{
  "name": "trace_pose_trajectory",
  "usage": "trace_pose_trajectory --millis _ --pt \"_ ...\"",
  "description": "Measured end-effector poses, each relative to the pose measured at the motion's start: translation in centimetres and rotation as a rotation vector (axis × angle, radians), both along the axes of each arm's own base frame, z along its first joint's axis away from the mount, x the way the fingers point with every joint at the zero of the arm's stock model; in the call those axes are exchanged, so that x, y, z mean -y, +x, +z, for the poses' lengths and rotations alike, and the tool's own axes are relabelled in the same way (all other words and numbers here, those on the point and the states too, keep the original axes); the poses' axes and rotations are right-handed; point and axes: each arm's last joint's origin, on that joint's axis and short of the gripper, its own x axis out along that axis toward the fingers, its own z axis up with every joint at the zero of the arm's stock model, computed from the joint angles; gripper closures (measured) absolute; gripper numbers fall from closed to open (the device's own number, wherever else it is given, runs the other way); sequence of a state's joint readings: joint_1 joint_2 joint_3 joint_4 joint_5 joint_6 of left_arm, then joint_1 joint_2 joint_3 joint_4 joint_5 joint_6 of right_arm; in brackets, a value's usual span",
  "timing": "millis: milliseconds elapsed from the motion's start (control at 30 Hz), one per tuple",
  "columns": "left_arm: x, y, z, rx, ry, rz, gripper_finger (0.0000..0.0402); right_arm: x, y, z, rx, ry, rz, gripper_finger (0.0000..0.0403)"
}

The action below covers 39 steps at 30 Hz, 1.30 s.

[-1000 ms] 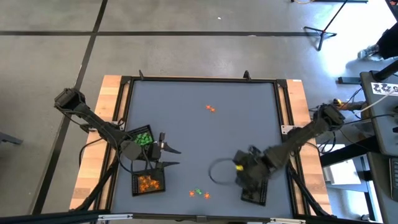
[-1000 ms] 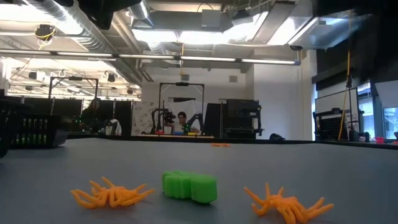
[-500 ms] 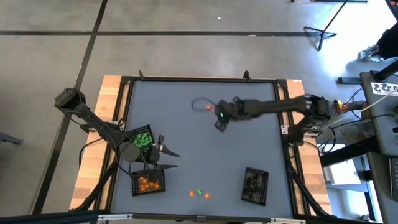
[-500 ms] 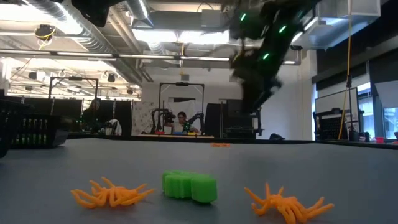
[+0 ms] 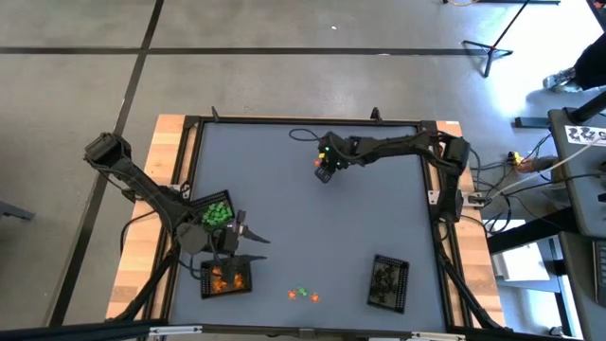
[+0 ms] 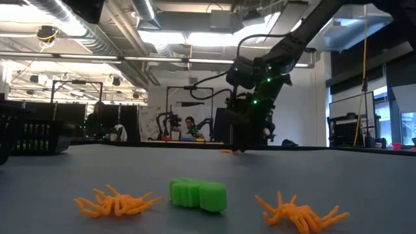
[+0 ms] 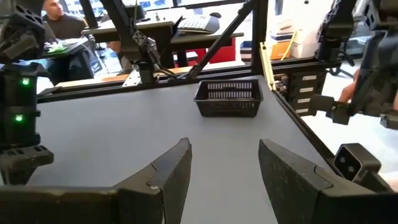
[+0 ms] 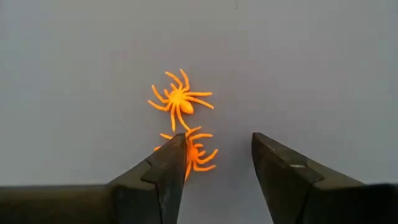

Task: Sort Halloween decoration
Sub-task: Put the orange spider toy into the bottom left black bin

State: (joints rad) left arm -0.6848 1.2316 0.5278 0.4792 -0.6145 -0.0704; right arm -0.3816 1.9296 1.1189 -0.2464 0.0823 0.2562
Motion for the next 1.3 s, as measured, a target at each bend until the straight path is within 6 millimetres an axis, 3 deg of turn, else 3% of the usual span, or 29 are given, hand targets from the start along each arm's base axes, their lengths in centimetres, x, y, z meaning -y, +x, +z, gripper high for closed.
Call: trace_pose_trajectory --millis 233,533,800,1067,1300 --pt "0.0 0.0 0.0 0.004 0.009 0.030 0.0223 -0.6 0.4 -0.9 -0.019 0.024 0.027 0.0247" --pt "-0.1 0.0 0.0 0.005 0.009 0.034 0.0223 -2.1 1.0 -0.5 -0.025 0.038 0.101 0.0390" --pt "-0.1 0.0 0.0 0.002 0.011 0.034 0.0223 -4.1 2.8 1.8 -0.071 0.069 0.176 0.0393" --pt "-0.1 -0.1 -0.3 -0.022 -0.001 0.050 0.0223 -9.7 6.2 6.2 0.021 0.028 0.332 0.0400" --pt "-1.0 -1.8 0.3 -0.042 -0.118 0.231 0.0223 -16.0 7.9 9.2 0.131 -0.004 0.482 0.0401"
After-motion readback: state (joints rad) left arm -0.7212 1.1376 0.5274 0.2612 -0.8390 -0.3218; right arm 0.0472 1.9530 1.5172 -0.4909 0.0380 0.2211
